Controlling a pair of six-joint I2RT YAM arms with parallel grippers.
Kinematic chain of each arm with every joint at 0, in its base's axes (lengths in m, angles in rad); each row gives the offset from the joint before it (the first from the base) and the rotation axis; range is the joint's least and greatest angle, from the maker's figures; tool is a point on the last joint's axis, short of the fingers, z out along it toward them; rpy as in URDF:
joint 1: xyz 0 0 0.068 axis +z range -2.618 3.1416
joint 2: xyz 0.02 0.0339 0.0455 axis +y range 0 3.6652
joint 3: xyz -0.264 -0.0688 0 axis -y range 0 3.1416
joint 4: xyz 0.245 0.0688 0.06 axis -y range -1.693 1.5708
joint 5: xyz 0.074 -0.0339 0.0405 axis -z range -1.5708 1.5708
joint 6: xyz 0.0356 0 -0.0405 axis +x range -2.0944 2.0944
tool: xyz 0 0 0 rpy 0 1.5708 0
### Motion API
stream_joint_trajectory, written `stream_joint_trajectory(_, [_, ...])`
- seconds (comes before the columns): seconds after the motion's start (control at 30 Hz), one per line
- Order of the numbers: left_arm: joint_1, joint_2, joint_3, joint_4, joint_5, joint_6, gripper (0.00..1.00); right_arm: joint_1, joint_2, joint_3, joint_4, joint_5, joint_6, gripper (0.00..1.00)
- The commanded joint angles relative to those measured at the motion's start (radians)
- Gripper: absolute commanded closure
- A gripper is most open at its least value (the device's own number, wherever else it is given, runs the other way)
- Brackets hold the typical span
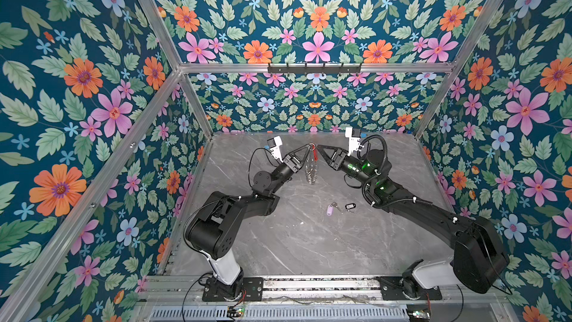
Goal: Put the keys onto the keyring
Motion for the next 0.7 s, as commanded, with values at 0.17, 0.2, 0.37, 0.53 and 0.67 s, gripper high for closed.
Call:
stream_joint_trajectory(0.17, [-0.008,0.0,0.02,0.077,0.009,-0.008,1.0,0.001,0.04,0.039,0.032,-0.033,0.022,0.7])
stream_joint_trajectory(0.2, [-0.008,0.001,0.02,0.077,0.009,-0.009,1.0,0.002,0.045,0.043,0.033,-0.033,0.023,0.7])
stream_joint_trajectory(0.37, [-0.008,-0.004,0.017,0.077,0.01,-0.013,1.0,0.001,0.059,0.052,0.044,-0.039,0.035,0.72])
stream_joint_trajectory(0.53, [-0.008,-0.003,0.02,0.077,0.012,-0.019,1.0,0.001,0.074,0.065,0.052,-0.049,0.045,0.82])
stream_joint_trajectory(0.67, [-0.008,0.002,0.023,0.077,0.015,-0.022,1.0,0.001,0.08,0.076,0.046,-0.048,0.045,0.94])
